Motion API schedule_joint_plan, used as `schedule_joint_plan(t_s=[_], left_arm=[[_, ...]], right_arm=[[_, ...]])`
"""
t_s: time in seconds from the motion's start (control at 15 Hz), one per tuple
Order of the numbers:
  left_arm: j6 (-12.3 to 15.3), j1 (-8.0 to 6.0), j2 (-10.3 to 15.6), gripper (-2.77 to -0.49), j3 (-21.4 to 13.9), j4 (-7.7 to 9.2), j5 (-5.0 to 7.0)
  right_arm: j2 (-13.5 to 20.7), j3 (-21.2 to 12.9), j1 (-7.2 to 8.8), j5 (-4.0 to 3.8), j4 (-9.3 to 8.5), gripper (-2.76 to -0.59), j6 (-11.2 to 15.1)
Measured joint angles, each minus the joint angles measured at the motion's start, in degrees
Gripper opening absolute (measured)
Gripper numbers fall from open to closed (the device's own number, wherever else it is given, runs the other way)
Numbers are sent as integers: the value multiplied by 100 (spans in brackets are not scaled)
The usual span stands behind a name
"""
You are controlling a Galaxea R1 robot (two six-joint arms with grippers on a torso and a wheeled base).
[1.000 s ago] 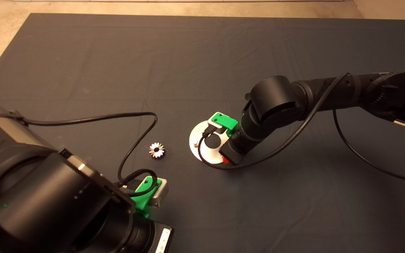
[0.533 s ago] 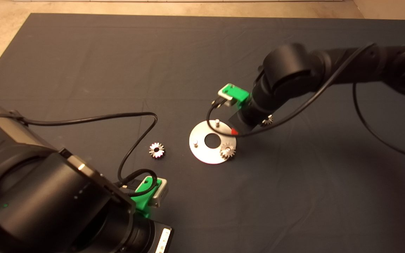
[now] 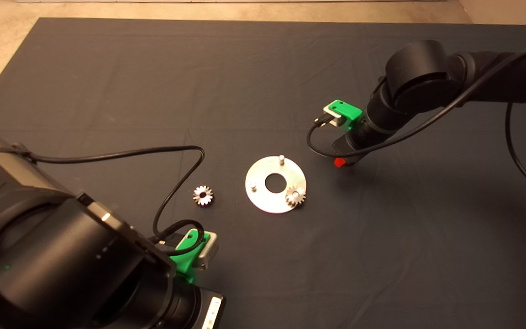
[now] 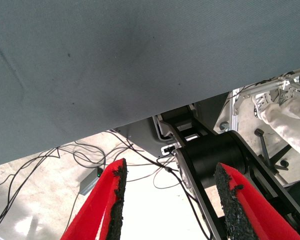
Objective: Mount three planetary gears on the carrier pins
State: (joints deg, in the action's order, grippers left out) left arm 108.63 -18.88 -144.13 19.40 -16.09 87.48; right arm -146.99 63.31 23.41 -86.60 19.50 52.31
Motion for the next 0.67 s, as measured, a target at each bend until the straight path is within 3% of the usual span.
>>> schedule_joint_plan(t_s=[0.13,0.67], left_arm=[[0,0,0,-208,0,0,0],[0,0,2,-208,0,2,0]], right_arm=[[-17,130,-76,11,-5,-204,-2],[38,403,-133,41,-7,-204,-110]])
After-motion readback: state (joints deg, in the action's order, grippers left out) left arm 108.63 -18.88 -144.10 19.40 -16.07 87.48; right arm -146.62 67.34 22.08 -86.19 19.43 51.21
